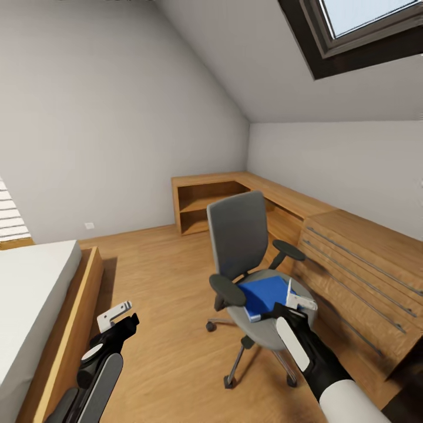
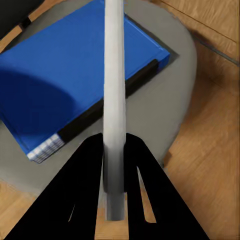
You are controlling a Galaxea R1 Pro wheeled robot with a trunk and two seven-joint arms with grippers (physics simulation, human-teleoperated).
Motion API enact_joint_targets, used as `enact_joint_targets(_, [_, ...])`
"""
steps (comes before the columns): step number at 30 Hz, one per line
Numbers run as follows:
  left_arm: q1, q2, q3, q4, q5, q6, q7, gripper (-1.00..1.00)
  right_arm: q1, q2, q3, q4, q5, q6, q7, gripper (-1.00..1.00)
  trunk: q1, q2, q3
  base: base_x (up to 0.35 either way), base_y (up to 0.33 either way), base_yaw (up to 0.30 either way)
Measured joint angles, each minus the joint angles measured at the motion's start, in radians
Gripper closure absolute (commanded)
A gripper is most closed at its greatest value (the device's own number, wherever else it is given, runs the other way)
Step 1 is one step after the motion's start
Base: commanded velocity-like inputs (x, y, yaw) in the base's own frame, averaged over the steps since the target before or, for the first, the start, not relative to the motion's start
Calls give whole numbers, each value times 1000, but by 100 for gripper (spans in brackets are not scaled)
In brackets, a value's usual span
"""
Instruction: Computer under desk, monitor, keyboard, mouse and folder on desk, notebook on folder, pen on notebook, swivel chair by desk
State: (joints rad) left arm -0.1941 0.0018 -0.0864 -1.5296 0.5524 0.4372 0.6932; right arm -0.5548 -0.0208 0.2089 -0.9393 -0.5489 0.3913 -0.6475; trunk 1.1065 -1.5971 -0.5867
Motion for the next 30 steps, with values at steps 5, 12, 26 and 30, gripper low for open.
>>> enact_joint_targets(5, [0, 0, 0, 0, 1, 0, -1, -100, 52, -30, -17, -161, -18, 53, -6, 100, -20, 35, 16, -136, 0, 0])
enact_joint_targets(12, [0, -2, 0, -1, 0, 30, -2, -100, 96, -44, -64, -308, -48, 129, -24, 100, -47, 84, 38, -7, 0, 0])
enact_joint_targets(26, [0, 1, -134, -2, -3, 81, -3, -100, 100, -49, -134, -333, -49, 131, -31, 100, -100, 182, 82, 0, 0, 0])
enact_joint_targets(30, [0, 0, -139, -1, -2, 81, -2, -100, 100, -49, -135, -336, -49, 131, -49, 100, -116, 210, 94, 0, 0, -57])
